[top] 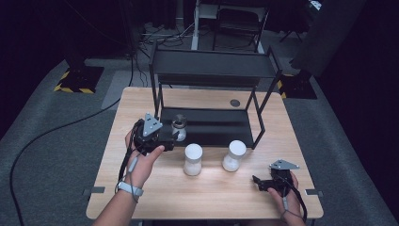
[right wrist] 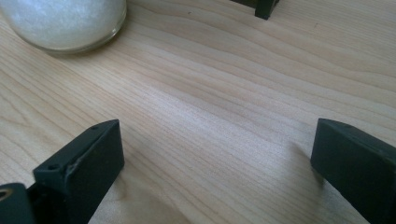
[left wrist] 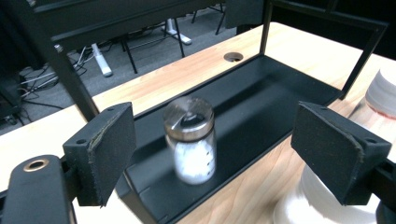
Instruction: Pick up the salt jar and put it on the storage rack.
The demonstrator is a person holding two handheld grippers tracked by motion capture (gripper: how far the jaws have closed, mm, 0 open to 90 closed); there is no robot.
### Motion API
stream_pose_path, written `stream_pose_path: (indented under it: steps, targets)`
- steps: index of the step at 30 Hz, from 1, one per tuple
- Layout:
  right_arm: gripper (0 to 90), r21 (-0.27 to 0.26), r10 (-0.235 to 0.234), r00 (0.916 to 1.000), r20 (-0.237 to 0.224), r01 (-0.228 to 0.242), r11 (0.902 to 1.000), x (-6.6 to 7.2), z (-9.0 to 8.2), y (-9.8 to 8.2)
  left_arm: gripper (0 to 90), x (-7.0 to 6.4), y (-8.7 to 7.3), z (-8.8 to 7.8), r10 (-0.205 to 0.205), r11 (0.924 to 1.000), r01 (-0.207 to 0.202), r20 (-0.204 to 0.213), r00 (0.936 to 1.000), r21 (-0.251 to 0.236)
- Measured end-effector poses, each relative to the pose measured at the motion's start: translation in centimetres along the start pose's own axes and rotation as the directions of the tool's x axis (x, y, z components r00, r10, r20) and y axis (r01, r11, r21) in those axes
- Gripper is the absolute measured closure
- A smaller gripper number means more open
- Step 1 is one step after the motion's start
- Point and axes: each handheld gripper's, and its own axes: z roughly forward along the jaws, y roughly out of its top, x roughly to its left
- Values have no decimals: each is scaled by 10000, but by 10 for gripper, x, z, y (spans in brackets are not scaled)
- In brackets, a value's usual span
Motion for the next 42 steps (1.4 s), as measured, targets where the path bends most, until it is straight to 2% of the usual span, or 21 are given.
stream_pose_path:
  steps: [7,12,22,28,33,42]
  targets:
    - [25,1,7,10000,2,-7,10000,0,0,0,127,5,-16,-11,16,9998,-14,-99,9999,173]
    - [25,0,5,10000,3,-5,10000,0,0,0,126,7,-29,-19,184,9995,-181,-128,9997,277]
    - [24,1,12,10000,14,-12,10000,0,0,0,126,13,-53,-31,4,9992,6,-250,9997,393]
    - [24,2,16,10000,16,-16,10000,0,0,0,126,14,-69,-35,-71,9986,88,-332,9994,512]
    - [24,-1,12,10000,21,-12,10000,0,0,0,126,13,-81,-36,51,9970,-15,-456,9989,778]
    - [24,4,22,10000,27,-22,10000,1,0,0,128,17,-104,-33,-199,9925,281,-693,9974,1193]
